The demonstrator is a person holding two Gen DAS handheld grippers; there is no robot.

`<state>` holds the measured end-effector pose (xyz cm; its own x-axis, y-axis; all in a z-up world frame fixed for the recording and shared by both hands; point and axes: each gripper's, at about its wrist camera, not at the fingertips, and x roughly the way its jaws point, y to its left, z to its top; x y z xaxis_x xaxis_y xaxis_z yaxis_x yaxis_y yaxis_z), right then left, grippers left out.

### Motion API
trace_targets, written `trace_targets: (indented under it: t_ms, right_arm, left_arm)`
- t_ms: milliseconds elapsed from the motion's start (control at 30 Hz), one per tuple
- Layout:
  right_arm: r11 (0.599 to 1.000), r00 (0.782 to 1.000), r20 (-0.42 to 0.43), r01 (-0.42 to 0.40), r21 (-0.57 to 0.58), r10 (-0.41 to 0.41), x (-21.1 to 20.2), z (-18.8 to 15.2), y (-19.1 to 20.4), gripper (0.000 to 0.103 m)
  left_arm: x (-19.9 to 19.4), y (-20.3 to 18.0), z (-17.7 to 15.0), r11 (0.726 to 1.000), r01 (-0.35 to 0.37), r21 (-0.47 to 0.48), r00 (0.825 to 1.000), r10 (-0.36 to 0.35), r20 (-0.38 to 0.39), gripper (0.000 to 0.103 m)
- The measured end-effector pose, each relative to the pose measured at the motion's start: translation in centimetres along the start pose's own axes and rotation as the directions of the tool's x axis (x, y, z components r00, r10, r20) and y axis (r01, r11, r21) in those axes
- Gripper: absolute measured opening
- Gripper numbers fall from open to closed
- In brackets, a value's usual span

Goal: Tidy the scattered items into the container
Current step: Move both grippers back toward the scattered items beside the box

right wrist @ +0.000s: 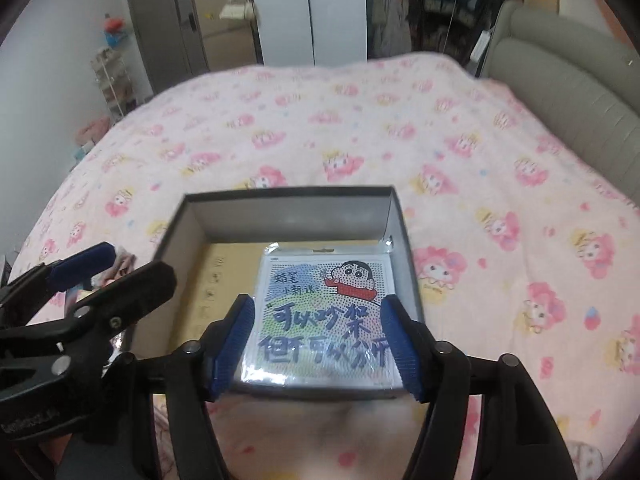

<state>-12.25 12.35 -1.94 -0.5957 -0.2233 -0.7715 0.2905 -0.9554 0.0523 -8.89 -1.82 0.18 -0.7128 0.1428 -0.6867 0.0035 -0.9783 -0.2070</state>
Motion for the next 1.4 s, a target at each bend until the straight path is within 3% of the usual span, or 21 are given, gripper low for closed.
trace_targets:
  t_ms: [200, 433, 967, 1167, 1400]
  right_arm:
    - [0.999, 0.997, 0.075, 0.007, -0.034, -0.004, -4.1, -1.6, 2.9, 0.064]
    - [0.996, 0.995, 0.076, -0.060, -0.061, 0.064, -5.6, -2.6, 6.7, 0.065]
    - [0.959, 0.978, 0.026, -0.197, -0.203, 0.207, -3.7, -2.5, 16.4, 0.065]
    - [0.913, 0.944, -0.091, -0.330, -0.238, 0.318, 0.5, -1.5, 20.3, 0.064]
    - [0.852, 0.880, -0.272, -0.456, -0.257, 0.389, 6.4, -1.4, 25.5, 0.064]
  left_arm:
    - [-5.1, 0.5, -1.2, 1.000, 0.005, 0.024, 0.999, -0.006, 0.041, 0.083]
    - [-8.7, 2.9, -2.6, 0.999, -0.033, 0.022, 0.998, 0.032, 0.061, 0.083]
    - [-12.5, 12.0, -5.8, 0.984, -0.119, -0.131, 0.987, 0.131, 0.092, 0.083]
    - [-12.7, 17.9, -7.9, 0.953, -0.161, -0.255, 0.981, 0.184, 0.068, 0.083]
    - [-11.1, 25.6, -11.7, 0.876, -0.219, -0.429, 0.972, 0.236, -0.015, 0.075]
